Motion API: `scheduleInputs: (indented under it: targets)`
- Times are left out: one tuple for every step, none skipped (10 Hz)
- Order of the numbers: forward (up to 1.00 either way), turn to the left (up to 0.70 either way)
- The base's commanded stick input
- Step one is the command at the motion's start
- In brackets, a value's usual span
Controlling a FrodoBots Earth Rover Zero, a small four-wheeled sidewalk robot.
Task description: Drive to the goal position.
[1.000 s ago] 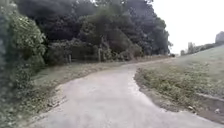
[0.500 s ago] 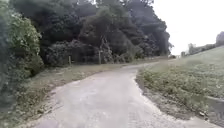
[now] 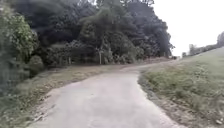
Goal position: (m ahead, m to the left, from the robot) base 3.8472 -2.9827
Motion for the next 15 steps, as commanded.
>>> scheduleInputs:
  targets:
    - [0.45, 0.27]
    - [0.45, 0.27]
    - [0.45, 0.27]
    - [0.45, 0.27]
    - [0.45, 0.27]
    - [0.45, 0.27]
    - [0.45, 0.17]
    - [0.45, 0.09]
    - [0.45, 0.02]
    - [0.45, 0.07]
    - [0.45, 0.18]
    - [0.45, 0.26]
    - [0.45, 0.18]
    - [0.45, 0.10]
    - [0.45, 0.00]
